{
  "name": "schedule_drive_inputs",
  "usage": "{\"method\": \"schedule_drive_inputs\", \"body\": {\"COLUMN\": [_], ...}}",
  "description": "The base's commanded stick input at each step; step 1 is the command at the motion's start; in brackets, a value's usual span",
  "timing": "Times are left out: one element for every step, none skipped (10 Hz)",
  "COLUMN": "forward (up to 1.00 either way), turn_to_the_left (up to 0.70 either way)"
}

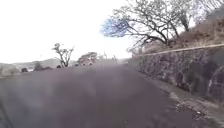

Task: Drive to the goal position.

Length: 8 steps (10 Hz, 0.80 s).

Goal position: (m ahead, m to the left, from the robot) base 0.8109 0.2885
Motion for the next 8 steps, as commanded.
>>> {"method": "schedule_drive_inputs", "body": {"forward": [0.70,0.70,0.70,0.70,0.70,0.70,0.70,0.70], "turn_to_the_left": [0.02,0.02,0.03,0.35,0.35,0.35,0.00,0.00]}}
